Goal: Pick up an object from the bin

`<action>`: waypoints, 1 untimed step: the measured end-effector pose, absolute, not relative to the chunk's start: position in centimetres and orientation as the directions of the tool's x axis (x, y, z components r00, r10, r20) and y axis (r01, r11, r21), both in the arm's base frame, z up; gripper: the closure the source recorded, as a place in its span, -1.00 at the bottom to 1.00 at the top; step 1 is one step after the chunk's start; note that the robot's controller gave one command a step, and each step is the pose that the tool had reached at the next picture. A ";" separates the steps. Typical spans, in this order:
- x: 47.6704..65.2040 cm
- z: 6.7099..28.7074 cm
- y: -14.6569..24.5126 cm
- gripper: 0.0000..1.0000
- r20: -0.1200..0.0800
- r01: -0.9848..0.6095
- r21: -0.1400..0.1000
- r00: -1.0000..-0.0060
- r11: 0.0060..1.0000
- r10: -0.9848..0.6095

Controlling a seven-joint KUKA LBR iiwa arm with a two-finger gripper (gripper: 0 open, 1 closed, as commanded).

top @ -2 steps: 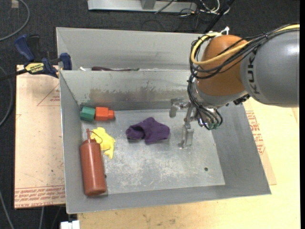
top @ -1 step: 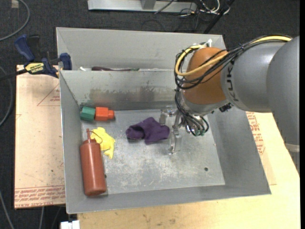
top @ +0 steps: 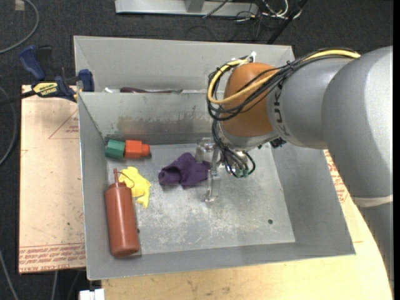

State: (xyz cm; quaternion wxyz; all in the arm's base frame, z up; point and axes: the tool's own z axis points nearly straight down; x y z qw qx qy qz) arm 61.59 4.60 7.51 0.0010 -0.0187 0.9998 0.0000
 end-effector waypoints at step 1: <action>62.1 8.8 6.3 -1.00 -0.014 -0.016 0.002 -1.000 1.000 -0.016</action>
Offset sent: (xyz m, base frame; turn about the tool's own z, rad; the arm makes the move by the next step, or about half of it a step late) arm 0.0020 0.0604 0.0134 -0.1956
